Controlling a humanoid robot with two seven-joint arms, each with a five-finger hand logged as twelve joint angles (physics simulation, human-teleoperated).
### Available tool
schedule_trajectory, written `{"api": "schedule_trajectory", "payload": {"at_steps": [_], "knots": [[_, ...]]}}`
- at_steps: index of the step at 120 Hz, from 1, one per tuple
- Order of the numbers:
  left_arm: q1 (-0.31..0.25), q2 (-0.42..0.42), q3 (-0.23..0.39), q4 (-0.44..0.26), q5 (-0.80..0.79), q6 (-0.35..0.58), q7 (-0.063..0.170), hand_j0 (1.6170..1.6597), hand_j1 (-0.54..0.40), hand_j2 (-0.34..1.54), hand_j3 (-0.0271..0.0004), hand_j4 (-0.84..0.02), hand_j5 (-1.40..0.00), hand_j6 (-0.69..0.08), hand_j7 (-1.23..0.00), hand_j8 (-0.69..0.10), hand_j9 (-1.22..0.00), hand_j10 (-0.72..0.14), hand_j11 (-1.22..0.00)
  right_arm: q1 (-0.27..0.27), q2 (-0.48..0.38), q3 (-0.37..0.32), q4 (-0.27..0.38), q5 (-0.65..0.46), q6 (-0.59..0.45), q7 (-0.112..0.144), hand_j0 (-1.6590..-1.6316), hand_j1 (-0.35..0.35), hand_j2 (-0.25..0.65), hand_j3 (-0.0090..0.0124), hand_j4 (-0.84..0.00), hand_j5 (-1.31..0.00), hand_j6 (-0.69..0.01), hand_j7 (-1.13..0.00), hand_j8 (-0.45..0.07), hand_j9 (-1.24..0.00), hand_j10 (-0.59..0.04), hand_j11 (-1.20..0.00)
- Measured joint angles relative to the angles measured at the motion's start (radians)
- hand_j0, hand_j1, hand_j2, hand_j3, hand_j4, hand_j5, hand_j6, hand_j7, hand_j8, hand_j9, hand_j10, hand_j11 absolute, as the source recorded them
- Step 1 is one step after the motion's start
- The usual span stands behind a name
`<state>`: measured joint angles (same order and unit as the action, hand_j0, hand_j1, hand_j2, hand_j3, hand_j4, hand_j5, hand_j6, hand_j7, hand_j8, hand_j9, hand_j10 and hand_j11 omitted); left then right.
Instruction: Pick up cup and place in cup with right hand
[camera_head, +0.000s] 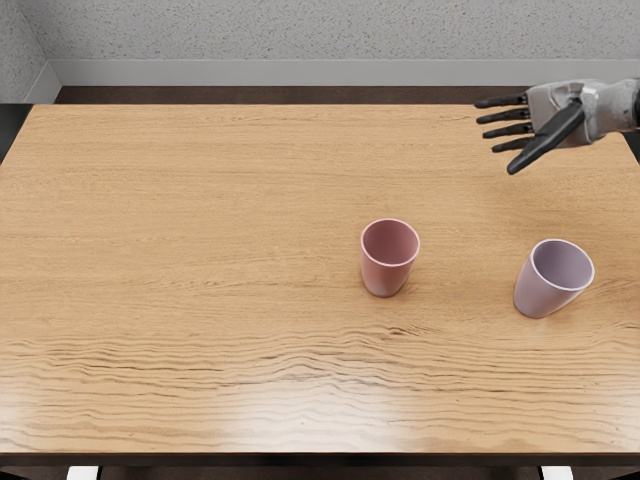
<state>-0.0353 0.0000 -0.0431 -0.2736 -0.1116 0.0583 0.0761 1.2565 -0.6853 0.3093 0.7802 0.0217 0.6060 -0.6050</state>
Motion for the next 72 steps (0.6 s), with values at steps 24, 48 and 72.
{"api": "schedule_trajectory", "payload": {"at_steps": [24, 48, 72], "knots": [[0.000, 0.000, 0.000, 0.000, 0.000, 0.000, 0.000, 1.6581, 0.344, 0.00, -0.0001, -0.004, -0.01, -0.004, -0.01, -0.004, -0.01, -0.004, -0.01, 0.020, 0.119, -0.006, 0.004, -0.043, 0.005, -0.005, -1.6581, -0.325, -0.004, 0.0000, -0.019, -0.03, -0.019, -0.03, -0.019, -0.03, -0.019, -0.03], [0.000, 0.000, 0.000, 0.000, 0.000, 0.000, 0.000, 1.6581, 0.344, 0.00, 0.0000, -0.004, -0.01, -0.004, -0.01, -0.004, -0.01, -0.004, -0.01, 0.161, 0.327, -0.124, 0.039, -0.199, -0.106, -0.006, -1.6581, -0.320, -0.005, 0.0000, -0.025, -0.03, -0.025, -0.03, -0.024, -0.03, -0.024, -0.03], [0.000, 0.000, 0.000, 0.000, 0.000, 0.000, 0.000, 1.6581, 0.344, 0.00, 0.0000, -0.004, 0.00, -0.004, 0.00, -0.004, 0.00, -0.004, 0.00, 0.323, 0.469, -0.441, 0.174, -0.223, -0.558, -0.006, -1.6581, -0.321, -0.005, 0.0000, -0.025, -0.03, -0.025, -0.03, -0.025, -0.03, -0.024, -0.03]]}}
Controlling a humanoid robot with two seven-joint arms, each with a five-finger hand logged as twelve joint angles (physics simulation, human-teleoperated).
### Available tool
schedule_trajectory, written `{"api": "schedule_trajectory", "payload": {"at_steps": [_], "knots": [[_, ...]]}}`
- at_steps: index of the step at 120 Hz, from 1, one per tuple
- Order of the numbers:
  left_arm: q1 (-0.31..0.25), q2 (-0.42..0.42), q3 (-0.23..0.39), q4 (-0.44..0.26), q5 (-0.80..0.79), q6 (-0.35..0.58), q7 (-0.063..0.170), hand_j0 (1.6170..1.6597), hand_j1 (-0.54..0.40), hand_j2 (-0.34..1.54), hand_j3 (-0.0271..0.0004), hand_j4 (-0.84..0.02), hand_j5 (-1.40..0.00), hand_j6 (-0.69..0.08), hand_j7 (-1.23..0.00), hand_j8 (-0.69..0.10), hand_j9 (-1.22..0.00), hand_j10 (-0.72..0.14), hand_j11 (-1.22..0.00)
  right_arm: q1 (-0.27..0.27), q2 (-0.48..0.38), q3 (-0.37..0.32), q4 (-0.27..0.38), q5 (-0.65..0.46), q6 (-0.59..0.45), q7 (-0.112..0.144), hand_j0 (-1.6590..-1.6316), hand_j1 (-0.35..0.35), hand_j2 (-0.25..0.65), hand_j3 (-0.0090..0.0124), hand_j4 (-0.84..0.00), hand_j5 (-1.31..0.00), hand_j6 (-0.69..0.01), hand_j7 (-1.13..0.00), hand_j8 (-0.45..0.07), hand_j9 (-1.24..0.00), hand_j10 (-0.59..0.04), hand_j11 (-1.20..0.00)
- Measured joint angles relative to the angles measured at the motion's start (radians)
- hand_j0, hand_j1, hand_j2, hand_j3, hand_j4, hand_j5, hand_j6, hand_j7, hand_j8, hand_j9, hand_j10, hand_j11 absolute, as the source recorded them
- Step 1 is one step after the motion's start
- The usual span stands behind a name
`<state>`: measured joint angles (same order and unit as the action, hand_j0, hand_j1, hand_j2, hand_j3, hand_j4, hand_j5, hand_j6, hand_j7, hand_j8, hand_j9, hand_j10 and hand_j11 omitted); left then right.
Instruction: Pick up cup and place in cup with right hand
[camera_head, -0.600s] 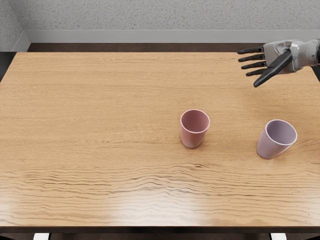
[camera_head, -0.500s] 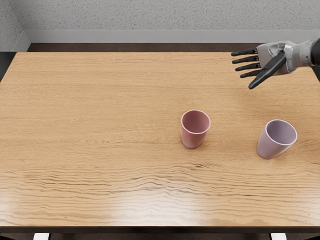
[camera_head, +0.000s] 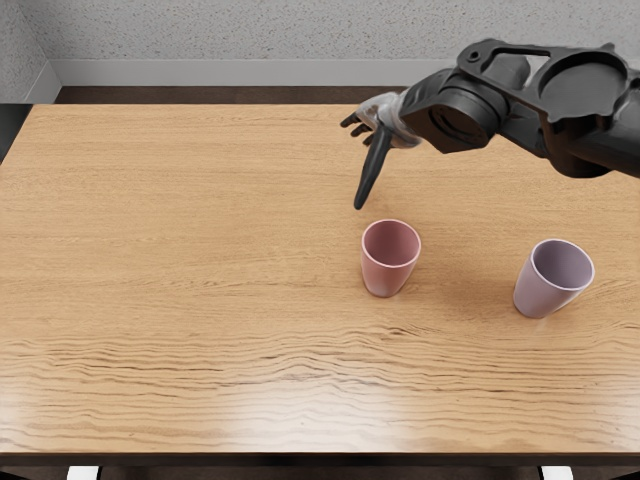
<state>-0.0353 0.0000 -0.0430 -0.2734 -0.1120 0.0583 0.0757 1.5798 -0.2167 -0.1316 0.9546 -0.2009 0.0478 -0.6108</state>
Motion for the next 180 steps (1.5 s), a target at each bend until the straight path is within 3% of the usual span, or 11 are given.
{"api": "schedule_trajectory", "payload": {"at_steps": [17, 35, 59, 95, 161, 170, 180], "knots": [[0.000, 0.000, 0.000, 0.000, 0.000, 0.000, 0.000, 1.6581, 0.344, 0.00, 0.0000, -0.004, 0.00, -0.004, 0.00, -0.004, 0.00, -0.004, 0.00, 0.059, -0.087, -0.083, 0.199, 0.013, -0.114, 0.000, -1.6581, -0.322, -0.004, 0.0000, -0.024, -0.03, -0.025, -0.03, -0.024, -0.03, -0.024, -0.03], [0.000, 0.000, 0.000, 0.000, 0.000, 0.000, 0.000, 1.6581, 0.344, 0.00, 0.0000, -0.004, 0.00, -0.004, 0.00, -0.004, 0.00, -0.004, 0.00, 0.083, -0.151, -0.146, 0.431, 0.031, -0.251, 0.000, -1.6581, -0.323, -0.004, 0.0000, -0.024, -0.03, -0.024, -0.03, -0.024, -0.03, -0.023, -0.03], [0.000, 0.000, 0.000, 0.000, 0.000, 0.000, 0.000, 1.6581, 0.344, 0.00, 0.0000, -0.004, 0.00, -0.004, 0.00, -0.004, 0.00, -0.004, 0.00, 0.147, -0.221, -0.174, 0.585, 0.098, -0.293, 0.000, -1.6581, -0.323, -0.004, 0.0000, -0.023, -0.03, -0.024, -0.03, -0.024, -0.03, -0.023, -0.03], [0.000, 0.000, 0.000, 0.000, 0.000, 0.000, 0.000, 1.6581, 0.344, 0.00, 0.0000, -0.004, 0.00, -0.004, 0.00, -0.004, 0.00, -0.004, 0.00, 0.162, -0.155, -0.290, 0.636, 0.117, -0.503, 0.000, -1.6581, -0.323, -0.004, 0.0000, -0.023, -0.03, -0.024, -0.03, -0.023, -0.03, -0.023, -0.03], [0.000, 0.000, 0.000, 0.000, 0.000, 0.000, 0.000, 1.6581, 0.344, 0.00, 0.0000, -0.004, 0.00, -0.004, 0.00, -0.004, 0.00, -0.004, 0.00, 0.162, -0.128, -0.325, 0.657, 0.126, -0.536, 0.000, -1.6581, -0.320, -0.005, 0.0000, -0.025, -0.03, -0.026, -0.03, -0.026, -0.03, -0.025, -0.03], [0.000, 0.000, 0.000, 0.000, 0.000, 0.000, 0.000, 1.6581, 0.344, 0.00, 0.0000, -0.004, 0.00, -0.004, 0.00, -0.004, 0.00, -0.004, 0.00, 0.160, -0.122, -0.329, 0.656, 0.125, -0.556, 0.000, -1.6581, -0.249, -0.016, 0.0000, -0.084, -0.11, -0.085, -0.11, -0.085, -0.11, -0.084, -0.11], [0.000, 0.000, 0.000, 0.000, 0.000, 0.000, 0.000, 1.6581, 0.344, 0.00, 0.0000, -0.004, 0.00, -0.004, 0.00, -0.004, 0.00, -0.004, 0.00, 0.156, -0.116, -0.331, 0.656, 0.125, -0.579, 0.000, -1.6581, -0.130, -0.036, 0.0000, -0.183, -0.24, -0.184, -0.24, -0.184, -0.24, -0.183, -0.24]]}}
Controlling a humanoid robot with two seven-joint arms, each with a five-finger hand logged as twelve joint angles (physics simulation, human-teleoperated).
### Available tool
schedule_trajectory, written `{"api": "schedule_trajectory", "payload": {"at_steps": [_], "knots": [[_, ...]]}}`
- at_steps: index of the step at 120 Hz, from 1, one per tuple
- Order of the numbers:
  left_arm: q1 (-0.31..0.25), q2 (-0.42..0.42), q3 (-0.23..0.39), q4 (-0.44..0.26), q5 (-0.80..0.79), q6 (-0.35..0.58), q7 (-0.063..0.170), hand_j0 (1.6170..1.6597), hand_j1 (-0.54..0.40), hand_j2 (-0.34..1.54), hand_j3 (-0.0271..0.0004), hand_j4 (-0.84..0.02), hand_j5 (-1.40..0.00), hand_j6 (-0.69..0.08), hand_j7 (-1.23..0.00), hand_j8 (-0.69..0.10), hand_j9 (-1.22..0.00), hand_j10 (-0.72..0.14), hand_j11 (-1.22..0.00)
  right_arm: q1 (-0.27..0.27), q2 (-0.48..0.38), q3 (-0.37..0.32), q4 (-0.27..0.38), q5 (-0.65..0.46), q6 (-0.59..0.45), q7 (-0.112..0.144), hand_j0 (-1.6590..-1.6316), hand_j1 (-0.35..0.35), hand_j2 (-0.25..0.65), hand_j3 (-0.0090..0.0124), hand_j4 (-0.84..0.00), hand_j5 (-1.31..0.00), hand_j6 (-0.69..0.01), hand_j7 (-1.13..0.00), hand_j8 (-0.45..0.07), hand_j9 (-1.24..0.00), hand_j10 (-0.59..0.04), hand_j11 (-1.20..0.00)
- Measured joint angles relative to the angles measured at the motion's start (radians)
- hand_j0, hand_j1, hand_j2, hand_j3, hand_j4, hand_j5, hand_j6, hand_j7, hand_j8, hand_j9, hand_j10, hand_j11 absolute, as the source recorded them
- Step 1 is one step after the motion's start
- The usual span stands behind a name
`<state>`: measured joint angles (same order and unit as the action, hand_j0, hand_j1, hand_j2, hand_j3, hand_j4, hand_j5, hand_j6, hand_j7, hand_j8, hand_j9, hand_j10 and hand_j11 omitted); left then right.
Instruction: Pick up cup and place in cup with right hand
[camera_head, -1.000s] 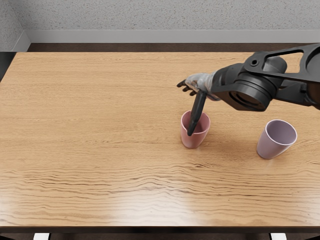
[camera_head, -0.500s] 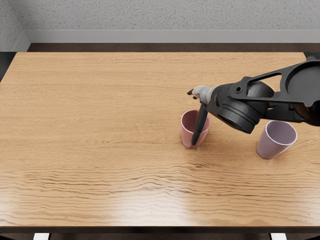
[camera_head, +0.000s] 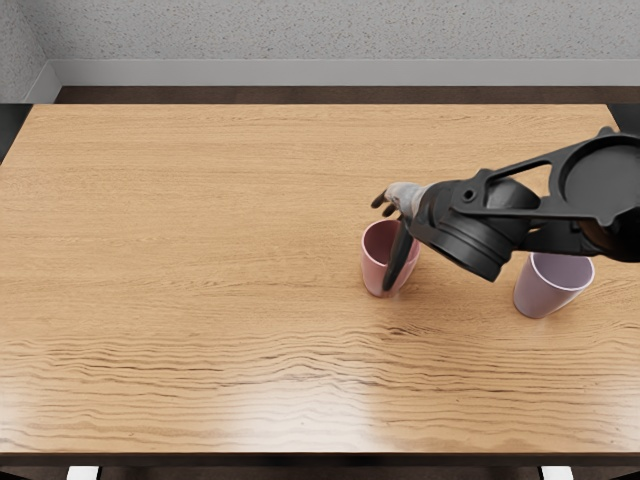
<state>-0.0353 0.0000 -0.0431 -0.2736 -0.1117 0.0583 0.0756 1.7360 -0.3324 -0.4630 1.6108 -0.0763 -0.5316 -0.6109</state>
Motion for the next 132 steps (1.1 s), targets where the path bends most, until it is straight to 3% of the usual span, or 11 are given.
{"api": "schedule_trajectory", "payload": {"at_steps": [13, 16, 22, 27, 36, 55, 61, 70, 96, 110, 132], "knots": [[0.000, 0.000, 0.000, 0.000, 0.000, 0.000, 0.000, 1.6581, 0.344, 0.00, 0.0000, -0.004, 0.00, -0.004, 0.00, -0.004, 0.00, -0.004, 0.00, -0.004, 0.003, -0.001, 0.000, -0.001, -0.020, 0.000, -1.6575, -0.021, -0.101, 0.0000, -0.279, -0.37, -0.282, -0.37, -0.280, -0.37, -0.279, -0.37], [0.000, 0.000, 0.000, 0.000, 0.000, 0.000, 0.000, 1.6581, 0.344, 0.00, 0.0000, -0.004, 0.00, -0.004, 0.00, -0.004, 0.00, -0.004, 0.00, -0.005, 0.004, -0.001, 0.000, -0.001, -0.023, 0.000, -1.6577, -0.018, 0.001, 0.0000, -0.297, -0.39, -0.299, -0.39, -0.297, -0.39, -0.297, -0.39], [0.000, 0.000, 0.000, 0.000, 0.000, 0.000, 0.000, 1.6581, 0.344, 0.00, 0.0000, -0.004, 0.00, -0.004, 0.00, -0.004, 0.00, -0.004, 0.00, -0.006, 0.005, 0.000, 0.000, -0.002, -0.027, 0.000, -1.6578, 0.020, -0.012, 0.0000, -0.325, -0.42, -0.326, -0.42, -0.325, -0.42, -0.325, -0.42], [0.000, 0.000, 0.000, 0.000, 0.000, 0.000, 0.000, 1.6581, 0.344, 0.00, 0.0000, -0.004, 0.00, -0.004, 0.00, -0.004, 0.00, -0.004, 0.00, -0.006, 0.005, 0.000, 0.000, -0.001, -0.030, 0.000, -1.6583, 0.053, 0.110, 0.0000, -0.344, -0.45, -0.344, -0.45, -0.344, -0.45, -0.343, -0.45], [0.000, 0.000, 0.000, 0.000, 0.000, 0.000, 0.000, 1.6581, 0.344, 0.00, 0.0000, -0.004, 0.00, -0.004, 0.00, -0.004, 0.00, -0.004, 0.00, -0.007, 0.005, 0.001, 0.000, -0.002, -0.032, 0.001, -1.6580, 0.089, 0.172, 0.0000, -0.377, -0.49, -0.379, -0.49, -0.378, -0.49, -0.375, -0.49], [0.000, 0.000, 0.000, 0.000, 0.000, 0.000, 0.000, 1.6580, 0.345, 0.00, 0.0001, -0.004, 0.00, -0.004, 0.00, -0.004, 0.00, -0.004, 0.00, -0.007, -0.001, 0.005, -0.001, -0.002, -0.034, -0.001, -1.6579, 0.102, 0.279, 0.0000, -0.437, -0.58, -0.443, -0.57, -0.359, -0.57, -0.434, -0.57], [0.000, 0.000, 0.000, 0.000, 0.000, 0.000, 0.000, 1.6580, 0.345, 0.00, 0.0001, -0.004, 0.00, -0.004, 0.00, -0.004, 0.00, -0.004, 0.00, -0.007, -0.003, 0.007, -0.002, 0.000, -0.035, -0.001, -1.6581, 0.119, 0.456, -0.0006, -0.469, -0.62, -0.474, -0.61, -0.370, -0.61, -0.446, -0.61], [0.000, 0.000, 0.000, 0.000, 0.000, 0.000, 0.000, 1.6580, 0.345, 0.00, 0.0001, -0.004, 0.00, -0.004, 0.00, -0.004, 0.00, -0.004, 0.00, -0.007, -0.012, 0.009, -0.004, 0.002, -0.034, 0.000, -1.6582, 0.161, 0.578, 0.0005, -0.490, -0.68, -0.433, -0.66, -0.325, -0.67, -0.388, -0.67], [0.000, 0.000, 0.000, 0.000, 0.000, 0.000, 0.000, 1.6581, 0.344, 0.00, 0.0000, -0.004, 0.00, -0.004, 0.00, -0.004, 0.00, -0.004, 0.00, -0.001, -0.093, 0.036, -0.019, 0.002, -0.026, 0.001, -1.6581, 0.244, 0.561, 0.0004, -0.506, -0.75, -0.306, -0.70, -0.181, -0.74, -0.263, -0.72], [0.000, 0.000, 0.000, 0.000, 0.000, 0.000, 0.000, 1.6581, 0.344, 0.00, 0.0000, -0.004, -0.01, -0.004, -0.01, -0.004, -0.01, -0.004, -0.01, 0.020, -0.170, 0.064, -0.021, 0.003, 0.024, 0.001, -1.6581, 0.241, 0.552, 0.0004, -0.505, -0.76, -0.298, -0.71, -0.175, -0.75, -0.254, -0.73], [0.000, 0.000, 0.000, 0.000, 0.000, 0.000, 0.000, 1.6581, 0.344, 0.00, 0.0000, -0.004, -0.01, -0.004, -0.01, -0.004, -0.01, -0.004, -0.01, 0.048, -0.393, 0.133, -0.018, 0.007, 0.281, 0.000, -1.6581, 0.238, 0.533, 0.0007, -0.506, -0.76, -0.295, -0.71, -0.172, -0.75, -0.257, -0.73]]}}
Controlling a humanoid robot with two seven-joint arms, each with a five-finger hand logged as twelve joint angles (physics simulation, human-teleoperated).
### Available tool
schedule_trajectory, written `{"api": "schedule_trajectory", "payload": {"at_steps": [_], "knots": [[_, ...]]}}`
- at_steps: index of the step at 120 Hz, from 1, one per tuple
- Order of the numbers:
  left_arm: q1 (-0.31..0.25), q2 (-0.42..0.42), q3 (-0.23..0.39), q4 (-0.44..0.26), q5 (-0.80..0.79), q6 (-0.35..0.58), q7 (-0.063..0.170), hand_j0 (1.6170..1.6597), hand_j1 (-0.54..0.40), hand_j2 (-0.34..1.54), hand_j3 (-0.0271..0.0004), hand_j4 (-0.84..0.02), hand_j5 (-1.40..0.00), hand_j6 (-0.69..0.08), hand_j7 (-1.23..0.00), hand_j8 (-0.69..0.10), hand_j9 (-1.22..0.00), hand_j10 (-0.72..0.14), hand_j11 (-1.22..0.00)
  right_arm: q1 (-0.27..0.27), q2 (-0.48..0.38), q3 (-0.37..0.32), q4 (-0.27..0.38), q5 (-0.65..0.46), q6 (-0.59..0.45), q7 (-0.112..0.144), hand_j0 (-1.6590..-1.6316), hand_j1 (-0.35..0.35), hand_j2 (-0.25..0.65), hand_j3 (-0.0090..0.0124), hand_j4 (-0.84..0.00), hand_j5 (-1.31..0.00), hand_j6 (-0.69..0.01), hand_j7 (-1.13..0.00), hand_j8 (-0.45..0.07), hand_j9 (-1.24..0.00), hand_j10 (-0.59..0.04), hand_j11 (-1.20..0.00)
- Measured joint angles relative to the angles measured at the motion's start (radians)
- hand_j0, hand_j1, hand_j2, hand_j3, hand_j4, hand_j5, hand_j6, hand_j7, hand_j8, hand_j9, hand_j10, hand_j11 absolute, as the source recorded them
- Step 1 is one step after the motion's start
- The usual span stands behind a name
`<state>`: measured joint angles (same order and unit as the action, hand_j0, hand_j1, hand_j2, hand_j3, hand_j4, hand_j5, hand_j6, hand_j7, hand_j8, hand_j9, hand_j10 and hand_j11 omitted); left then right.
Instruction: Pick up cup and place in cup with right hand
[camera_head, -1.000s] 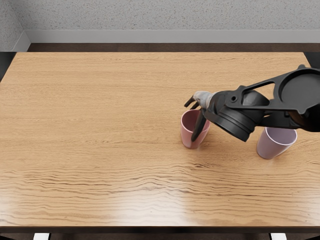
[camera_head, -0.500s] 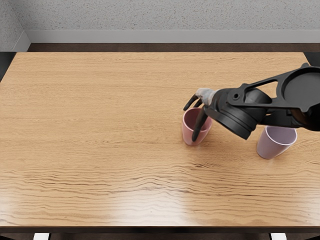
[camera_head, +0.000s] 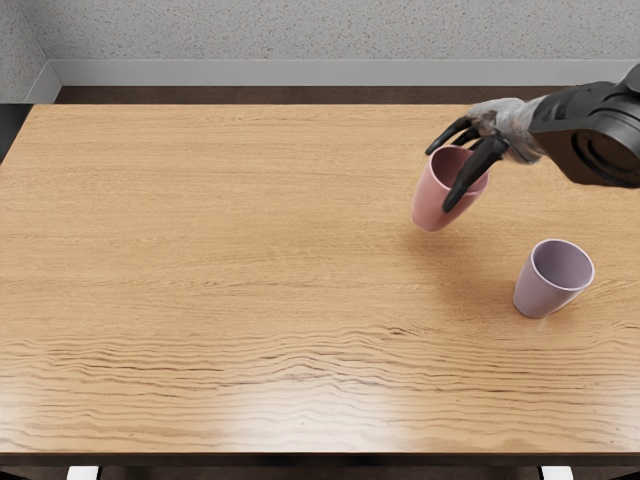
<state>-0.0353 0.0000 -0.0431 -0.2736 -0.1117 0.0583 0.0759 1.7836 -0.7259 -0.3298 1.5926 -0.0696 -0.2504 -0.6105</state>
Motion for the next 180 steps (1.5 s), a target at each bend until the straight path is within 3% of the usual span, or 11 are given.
{"api": "schedule_trajectory", "payload": {"at_steps": [29, 40, 46, 47, 61, 66, 74, 94, 123, 141, 180], "knots": [[0.000, 0.000, 0.000, 0.000, 0.000, 0.000, 0.000, 1.6581, 0.344, 0.00, 0.0000, -0.004, 0.00, -0.004, 0.00, -0.004, 0.00, -0.004, 0.00, 0.053, -0.279, 0.038, 0.005, 0.001, 0.301, -0.001, -1.6582, 0.246, 0.533, 0.0010, -0.501, -0.77, -0.278, -0.71, -0.158, -0.76, -0.236, -0.75], [0.000, 0.000, 0.000, 0.000, 0.000, 0.000, 0.000, 1.6581, 0.344, 0.00, 0.0000, -0.004, 0.00, -0.004, 0.00, -0.004, 0.00, -0.004, 0.00, 0.061, -0.351, 0.031, 0.007, 0.000, 0.377, -0.001, -1.6583, 0.254, 0.546, 0.0012, -0.500, -0.78, -0.272, -0.71, -0.144, -0.76, -0.230, -0.75], [0.000, 0.000, 0.000, 0.000, 0.000, 0.000, 0.000, 1.6581, 0.344, 0.00, 0.0000, -0.004, 0.00, -0.004, 0.00, -0.004, 0.00, -0.004, 0.00, 0.062, -0.386, 0.025, 0.007, 0.000, 0.413, -0.001, -1.6582, 0.255, 0.540, 0.0002, -0.503, -0.77, -0.283, -0.72, -0.140, -0.75, -0.237, -0.75], [0.000, 0.000, 0.000, 0.000, 0.000, 0.000, 0.000, 1.6581, 0.344, 0.00, 0.0000, -0.004, 0.00, -0.004, 0.00, -0.004, 0.00, -0.004, 0.00, 0.062, -0.391, 0.025, 0.008, -0.001, 0.418, -0.001, -1.6582, 0.256, 0.546, 0.0006, -0.507, -0.77, -0.279, -0.72, -0.167, -0.75, -0.238, -0.75], [0.000, 0.000, 0.000, 0.000, 0.000, 0.000, 0.000, 1.6581, 0.344, 0.00, 0.0000, -0.004, 0.00, -0.004, 0.00, -0.004, 0.00, -0.004, 0.00, 0.064, -0.465, 0.018, 0.009, -0.001, 0.494, 0.000, -1.6583, 0.262, 0.566, 0.0012, -0.506, -0.77, -0.287, -0.72, -0.163, -0.75, -0.240, -0.74], [0.000, 0.000, 0.000, 0.000, 0.000, 0.000, 0.000, 1.6581, 0.344, 0.00, 0.0000, -0.004, 0.00, -0.004, 0.00, -0.004, 0.00, -0.004, 0.00, 0.064, -0.484, 0.016, 0.009, -0.002, 0.512, 0.000, -1.6582, 0.260, 0.563, 0.0004, -0.506, -0.77, -0.300, -0.72, -0.164, -0.75, -0.230, -0.74], [0.000, 0.000, 0.000, 0.000, 0.000, 0.000, 0.000, 1.6581, 0.344, 0.00, 0.0000, -0.004, 0.00, -0.004, 0.00, -0.004, 0.00, -0.004, 0.00, 0.063, -0.502, 0.012, 0.009, -0.003, 0.532, 0.000, -1.6581, 0.247, 0.508, 0.0010, -0.508, -0.77, -0.300, -0.72, -0.177, -0.74, -0.233, -0.74], [0.000, 0.000, 0.000, 0.000, 0.000, 0.000, 0.000, 1.6581, 0.344, 0.00, -0.0001, -0.004, -0.01, -0.004, -0.01, -0.004, -0.01, -0.004, -0.01, 0.057, -0.519, 0.000, 0.009, -0.005, 0.548, -0.001, -1.6572, 0.171, 0.340, -0.0001, -0.517, -0.76, -0.329, -0.72, -0.199, -0.74, -0.249, -0.74], [0.000, 0.000, 0.000, 0.000, 0.000, 0.000, 0.000, 1.6581, 0.344, 0.00, -0.0001, -0.004, -0.01, -0.004, -0.01, -0.004, -0.01, -0.004, -0.01, 0.051, -0.526, -0.021, 0.009, -0.008, 0.554, 0.000, -1.6563, 0.138, 0.218, 0.0002, -0.521, -0.76, -0.313, -0.72, -0.183, -0.75, -0.238, -0.74], [0.000, 0.000, 0.000, 0.000, 0.000, 0.000, 0.000, 1.6581, 0.344, 0.00, -0.0001, -0.004, -0.01, -0.004, -0.01, -0.004, -0.01, -0.004, -0.01, 0.048, -0.527, -0.025, 0.009, -0.009, 0.556, -0.001, -1.6556, 0.132, 0.168, -0.0001, -0.520, -0.77, -0.299, -0.72, -0.169, -0.75, -0.224, -0.74], [0.000, 0.000, 0.000, 0.000, 0.000, 0.000, 0.000, 1.6581, 0.344, 0.00, -0.0002, -0.004, -0.01, -0.004, -0.01, -0.004, -0.01, -0.004, -0.01, 0.026, -0.557, -0.027, 0.009, -0.013, 0.576, -0.001, -1.6554, 0.150, 0.185, -0.0002, -0.521, -0.77, -0.286, -0.72, -0.158, -0.74, -0.213, -0.73]]}}
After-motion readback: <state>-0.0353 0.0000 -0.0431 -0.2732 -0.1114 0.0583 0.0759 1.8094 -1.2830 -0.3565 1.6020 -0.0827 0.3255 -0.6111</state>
